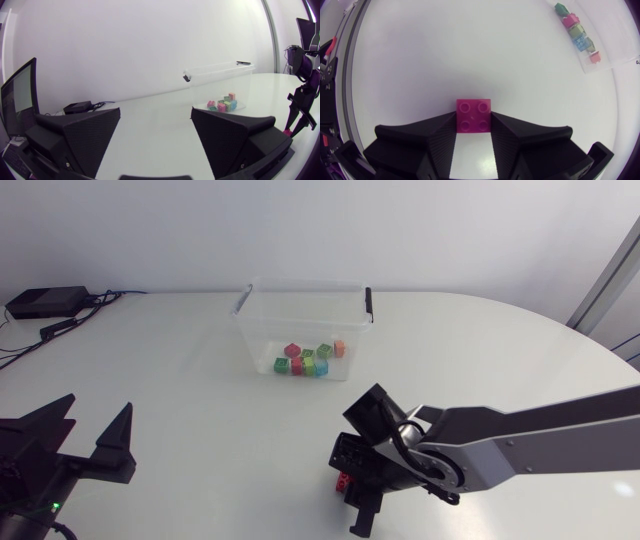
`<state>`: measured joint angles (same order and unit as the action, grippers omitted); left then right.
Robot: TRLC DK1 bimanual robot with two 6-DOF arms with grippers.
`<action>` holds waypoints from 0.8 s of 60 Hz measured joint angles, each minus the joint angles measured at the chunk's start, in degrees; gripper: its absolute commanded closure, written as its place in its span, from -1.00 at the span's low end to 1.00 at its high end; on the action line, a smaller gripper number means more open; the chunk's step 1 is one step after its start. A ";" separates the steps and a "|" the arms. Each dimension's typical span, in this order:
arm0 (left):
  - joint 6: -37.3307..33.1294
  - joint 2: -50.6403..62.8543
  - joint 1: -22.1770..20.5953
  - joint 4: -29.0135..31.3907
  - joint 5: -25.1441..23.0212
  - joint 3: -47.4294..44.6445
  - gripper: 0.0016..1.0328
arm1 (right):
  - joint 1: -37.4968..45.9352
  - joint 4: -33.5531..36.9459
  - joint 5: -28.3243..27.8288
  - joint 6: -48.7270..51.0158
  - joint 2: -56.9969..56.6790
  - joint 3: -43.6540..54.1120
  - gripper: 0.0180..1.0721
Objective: Place the duplo bricks in the container
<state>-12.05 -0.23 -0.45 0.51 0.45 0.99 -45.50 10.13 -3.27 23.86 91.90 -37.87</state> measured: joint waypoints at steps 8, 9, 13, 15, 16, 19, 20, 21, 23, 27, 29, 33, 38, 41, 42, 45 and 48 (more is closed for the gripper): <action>0.00 0.00 0.00 0.00 0.00 0.00 -0.92 | 0.79 0.26 -0.02 0.00 -1.20 0.59 0.80; 0.00 0.00 0.00 0.00 0.00 0.00 -0.92 | 1.07 0.44 0.00 -0.02 -1.66 0.76 0.80; 0.00 0.00 0.00 0.00 0.00 0.00 -0.92 | 2.80 1.70 0.02 -0.02 -4.68 1.03 0.80; 0.00 0.00 0.00 0.00 0.00 0.00 -0.92 | 3.82 1.90 0.02 -0.04 -6.54 1.01 0.80; 0.00 0.00 0.00 0.00 0.00 0.00 -0.92 | 4.55 2.03 0.04 -0.07 -7.82 0.83 0.80; 0.00 0.00 0.00 0.00 0.00 0.00 -0.92 | 6.29 2.73 0.04 -0.24 -10.71 -0.07 0.80; 0.00 0.00 0.00 0.00 0.00 0.00 -0.92 | 6.99 3.02 0.07 -0.24 -11.78 -0.68 0.80; 0.00 0.00 0.00 0.00 0.00 0.00 -0.92 | 7.52 3.19 0.09 -0.28 -12.52 -1.20 0.80; 0.00 0.00 0.00 0.00 0.00 0.00 -0.92 | 8.57 3.41 0.07 -0.50 -13.77 -2.54 0.80; 0.00 0.00 0.00 0.00 0.00 0.00 -0.92 | 10.60 3.52 0.13 -0.90 -15.26 -6.14 0.80; 0.00 0.00 0.00 0.00 0.00 0.00 -0.92 | 11.61 3.54 0.22 -1.05 -15.41 -8.41 0.80; 0.00 0.00 0.00 0.00 0.00 0.00 -0.92 | 13.44 3.54 0.28 -1.77 -14.99 -12.81 0.80; 0.00 0.00 0.00 0.00 0.00 0.00 -0.92 | 15.56 3.21 0.28 -3.52 -13.27 -18.18 0.79; 0.00 0.00 0.00 0.00 0.00 0.00 -0.92 | 16.55 2.29 0.31 -4.81 -11.54 -21.14 0.79; 0.00 0.00 0.00 0.00 0.00 0.00 -0.92 | 16.79 1.84 0.37 -5.16 -10.93 -21.94 0.79; 0.00 0.00 0.00 0.00 0.00 0.00 -0.92 | 17.20 0.42 1.49 -6.12 -8.74 -24.52 0.79; 0.00 0.00 0.00 0.00 0.00 0.00 -0.92 | 17.49 -1.07 1.95 -7.04 -6.47 -26.84 0.79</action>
<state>-12.05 -0.23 -0.45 0.51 0.45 0.99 -28.01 9.06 -1.32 16.82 85.43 -64.71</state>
